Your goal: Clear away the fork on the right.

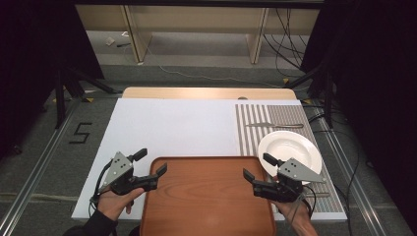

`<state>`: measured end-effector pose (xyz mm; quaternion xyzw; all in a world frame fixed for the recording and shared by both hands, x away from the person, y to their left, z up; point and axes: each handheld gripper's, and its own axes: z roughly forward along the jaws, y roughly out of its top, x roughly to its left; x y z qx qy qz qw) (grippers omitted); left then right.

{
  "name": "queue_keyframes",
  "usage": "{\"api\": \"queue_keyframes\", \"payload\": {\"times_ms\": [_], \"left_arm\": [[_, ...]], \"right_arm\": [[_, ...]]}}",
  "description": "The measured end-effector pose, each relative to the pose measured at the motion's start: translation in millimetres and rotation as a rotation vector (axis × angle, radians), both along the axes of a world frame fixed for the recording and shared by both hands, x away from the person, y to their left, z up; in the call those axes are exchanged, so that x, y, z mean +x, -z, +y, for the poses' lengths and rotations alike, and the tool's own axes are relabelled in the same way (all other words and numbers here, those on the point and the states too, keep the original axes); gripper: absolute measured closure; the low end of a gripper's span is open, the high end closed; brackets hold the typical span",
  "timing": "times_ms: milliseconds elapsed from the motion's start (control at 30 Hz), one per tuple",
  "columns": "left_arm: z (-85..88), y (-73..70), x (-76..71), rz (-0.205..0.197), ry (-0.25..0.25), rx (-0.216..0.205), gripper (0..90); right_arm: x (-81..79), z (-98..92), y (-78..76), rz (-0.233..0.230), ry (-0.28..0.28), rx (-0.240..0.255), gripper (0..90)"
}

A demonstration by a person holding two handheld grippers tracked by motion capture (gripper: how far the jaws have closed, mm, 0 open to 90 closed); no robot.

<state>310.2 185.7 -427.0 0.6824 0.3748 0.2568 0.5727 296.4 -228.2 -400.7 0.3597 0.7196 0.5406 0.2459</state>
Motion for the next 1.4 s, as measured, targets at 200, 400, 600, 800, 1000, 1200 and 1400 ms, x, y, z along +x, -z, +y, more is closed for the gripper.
{"api": "queue_keyframes", "payload": {"times_ms": [200,400,600,800,1000,1200,1400], "left_arm": [[-0.5,0.1,0.6,0.0,0.0,0.0,15.9],[-1.9,1.0,2.6,0.003,0.002,0.007,15.9],[-1.3,2.7,2.7,0.009,0.001,0.017,15.9],[-1.5,2.1,0.7,0.004,0.007,0.02,15.9],[-0.9,2.4,1.6,0.007,0.007,0.015,15.9],[-0.9,2.0,1.4,0.006,0.006,0.015,15.9],[-1.1,2.1,1.6,0.005,0.006,0.015,15.8]], "right_arm": [[0.7,-1.8,-0.2,0.0,-0.001,0.0,17.9],[3.8,-8.5,-0.3,0.007,0.016,0.01,17.9],[5.9,-16.2,-2.4,0.019,0.027,0.004,18.0],[3.8,-21.0,-8.0,0.025,0.034,-0.002,19.1],[6.5,-29.8,-12.2,0.068,0.046,-0.02,17.8],[9.9,-43.3,-15.3,0.139,0.07,-0.062,16.5],[10.1,-60.2,-18.6,0.176,0.088,-0.127,16.4]]}}
